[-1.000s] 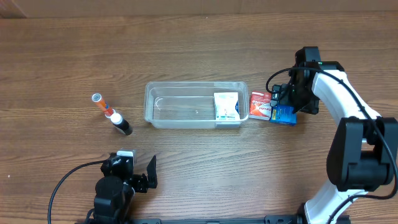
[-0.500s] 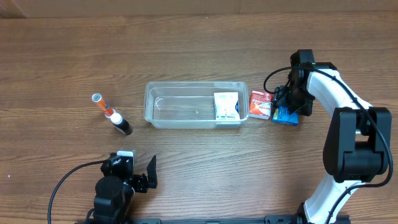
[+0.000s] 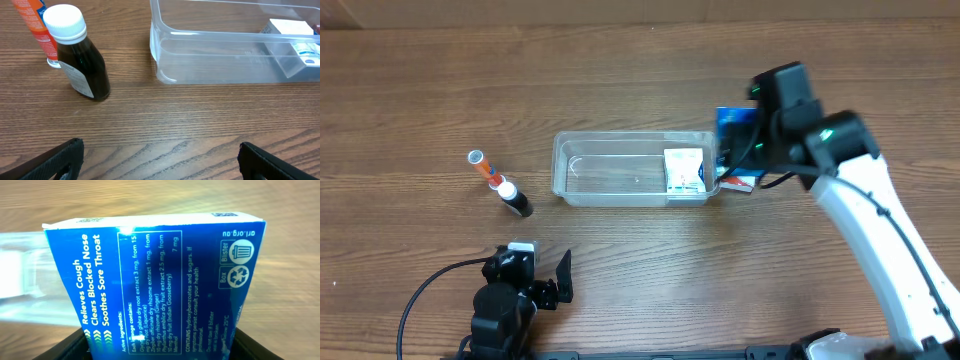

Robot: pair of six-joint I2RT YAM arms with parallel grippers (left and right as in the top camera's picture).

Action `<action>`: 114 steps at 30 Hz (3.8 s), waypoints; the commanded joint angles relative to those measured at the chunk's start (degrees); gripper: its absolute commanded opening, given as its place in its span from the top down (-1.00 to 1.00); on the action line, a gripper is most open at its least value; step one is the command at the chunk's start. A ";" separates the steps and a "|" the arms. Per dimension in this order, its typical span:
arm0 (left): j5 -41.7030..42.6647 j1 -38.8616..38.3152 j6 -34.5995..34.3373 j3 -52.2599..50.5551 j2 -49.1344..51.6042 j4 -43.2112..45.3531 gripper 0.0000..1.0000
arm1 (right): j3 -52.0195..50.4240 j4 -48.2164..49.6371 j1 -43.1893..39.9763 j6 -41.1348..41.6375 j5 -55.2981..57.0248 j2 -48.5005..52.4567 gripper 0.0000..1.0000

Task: Pack container
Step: 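Place the blue box into the container beside the white box, then grasp the red Panadol box with the right gripper, then lower the red box into the container's left end and release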

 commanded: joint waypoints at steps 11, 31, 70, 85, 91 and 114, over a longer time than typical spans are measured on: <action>-0.35 -0.52 1.07 -0.33 -0.48 0.24 -1.00 | -0.74 21.44 19.12 16.44 5.11 19.61 -0.08; -0.35 -0.52 1.07 -0.33 -0.48 0.24 -1.00 | 9.51 7.43 16.22 11.26 12.55 16.44 -0.81; -0.35 -0.52 1.07 -0.33 -0.46 0.24 -1.00 | -1.49 5.18 -11.80 3.58 4.74 17.44 -0.50; -0.35 -0.52 1.07 -0.33 -0.46 0.24 -1.00 | 2.16 23.71 17.75 8.61 -0.48 12.79 -0.33; -0.35 -0.52 1.07 -0.33 -0.48 0.24 -1.00 | 2.16 34.25 22.21 10.99 -2.82 25.18 -0.35; -0.35 -0.52 1.07 -0.33 -0.46 0.24 -1.00 | 2.40 34.51 20.72 10.86 -1.92 26.49 -0.65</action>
